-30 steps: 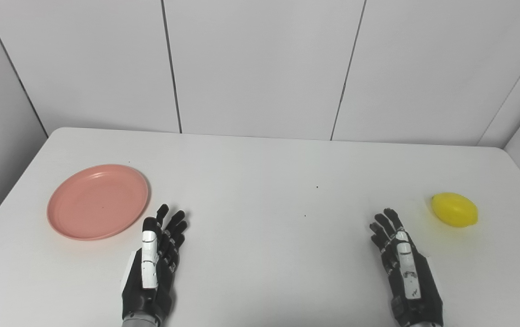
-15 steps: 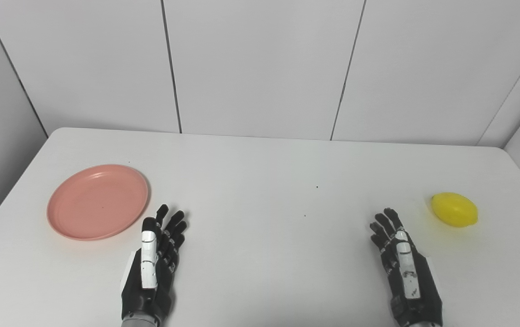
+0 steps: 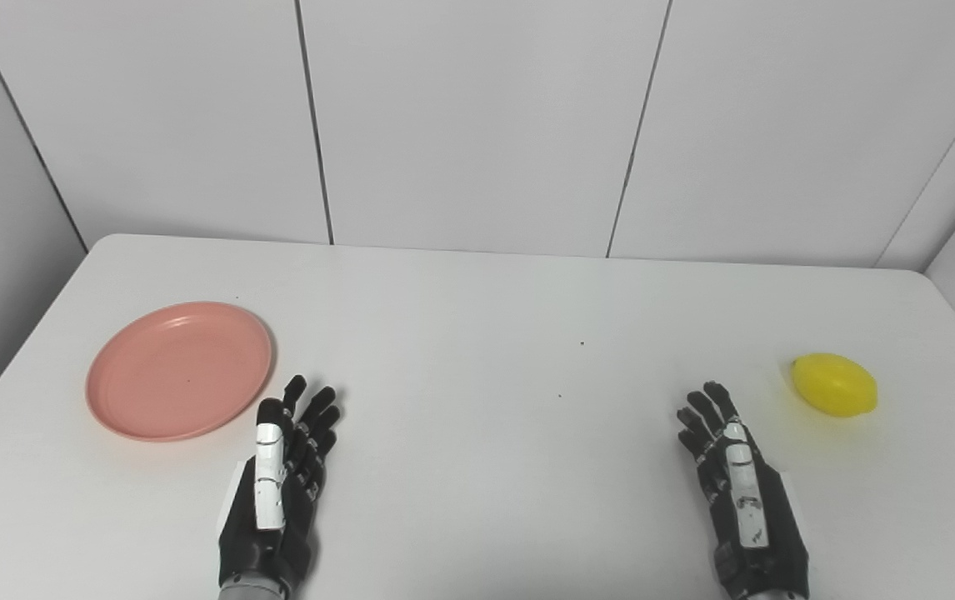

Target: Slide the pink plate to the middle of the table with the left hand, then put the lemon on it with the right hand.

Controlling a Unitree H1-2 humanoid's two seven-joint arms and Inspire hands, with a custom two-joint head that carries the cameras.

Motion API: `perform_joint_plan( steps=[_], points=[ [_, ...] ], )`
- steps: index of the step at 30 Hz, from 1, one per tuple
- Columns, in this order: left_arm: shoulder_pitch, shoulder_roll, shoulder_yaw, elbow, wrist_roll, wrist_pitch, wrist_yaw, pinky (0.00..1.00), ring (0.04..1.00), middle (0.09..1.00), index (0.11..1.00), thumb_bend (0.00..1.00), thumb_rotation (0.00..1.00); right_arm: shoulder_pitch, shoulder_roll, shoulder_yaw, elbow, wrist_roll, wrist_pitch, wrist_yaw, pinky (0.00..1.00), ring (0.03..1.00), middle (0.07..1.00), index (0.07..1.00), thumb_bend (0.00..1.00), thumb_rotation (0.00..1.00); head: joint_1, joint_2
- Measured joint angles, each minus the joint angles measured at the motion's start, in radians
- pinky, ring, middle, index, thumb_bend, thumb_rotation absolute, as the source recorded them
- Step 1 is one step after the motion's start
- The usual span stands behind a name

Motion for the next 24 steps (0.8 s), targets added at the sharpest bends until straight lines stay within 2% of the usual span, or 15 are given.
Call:
perform_joint_plan(
  steps=[12,19,24],
  points=[
    [-0.001,0.003,0.018,-0.005,-0.004,0.004,-0.012,1.00,0.944,0.930,0.984,0.68,1.00,0.000,0.018,0.009,0.000,-0.023,0.000,-0.017,0.92,0.909,0.912,0.908,0.72,0.84,-0.012,0.002],
    [-0.002,0.003,0.015,0.004,0.000,0.004,-0.012,1.00,0.943,0.928,0.974,0.66,1.00,0.000,0.016,0.008,0.002,-0.016,0.000,-0.016,0.94,0.911,0.915,0.917,0.71,0.84,0.034,-0.029],
    [-0.006,-0.002,0.007,0.023,0.018,-0.012,-0.011,1.00,0.945,0.928,0.967,0.68,1.00,-0.006,-0.004,0.005,0.013,0.003,-0.001,0.007,0.97,0.936,0.943,0.953,0.68,0.89,0.107,-0.060]
  ],
)
